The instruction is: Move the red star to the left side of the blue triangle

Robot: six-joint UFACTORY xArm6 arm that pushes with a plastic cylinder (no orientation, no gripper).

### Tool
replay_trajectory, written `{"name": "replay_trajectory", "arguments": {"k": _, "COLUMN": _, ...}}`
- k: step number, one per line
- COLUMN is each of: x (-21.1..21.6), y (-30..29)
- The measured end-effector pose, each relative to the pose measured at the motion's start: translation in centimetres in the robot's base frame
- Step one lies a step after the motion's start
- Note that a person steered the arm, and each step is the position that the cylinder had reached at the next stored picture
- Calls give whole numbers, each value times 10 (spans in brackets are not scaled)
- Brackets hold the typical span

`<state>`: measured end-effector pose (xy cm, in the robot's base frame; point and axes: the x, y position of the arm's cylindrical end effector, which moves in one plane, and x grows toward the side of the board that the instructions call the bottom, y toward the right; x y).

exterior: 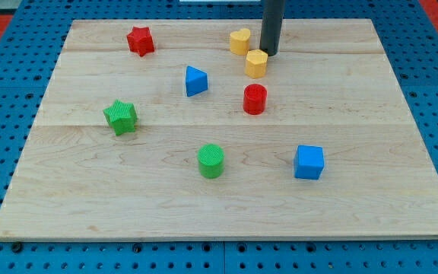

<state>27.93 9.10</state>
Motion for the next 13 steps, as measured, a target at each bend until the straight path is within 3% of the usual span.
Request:
{"name": "replay_trajectory", "arguments": {"k": 2, "x": 0, "y": 26}}
{"name": "replay_trajectory", "arguments": {"k": 3, "x": 6, "y": 80}}
{"name": "replay_trajectory", "arguments": {"k": 5, "x": -8, "y": 109}}
{"name": "replay_trajectory", "arguments": {"k": 6, "x": -36, "y": 118}}
{"name": "replay_trajectory", "arguments": {"k": 7, "x": -65, "y": 70}}
{"name": "replay_trajectory", "arguments": {"k": 10, "x": -65, "y": 22}}
{"name": "replay_trajectory", "arguments": {"k": 11, "x": -72, "y": -58}}
{"name": "replay_trajectory", "arguments": {"k": 12, "x": -85, "y": -102}}
{"name": "replay_trajectory", "arguments": {"k": 13, "x": -72, "y": -170}}
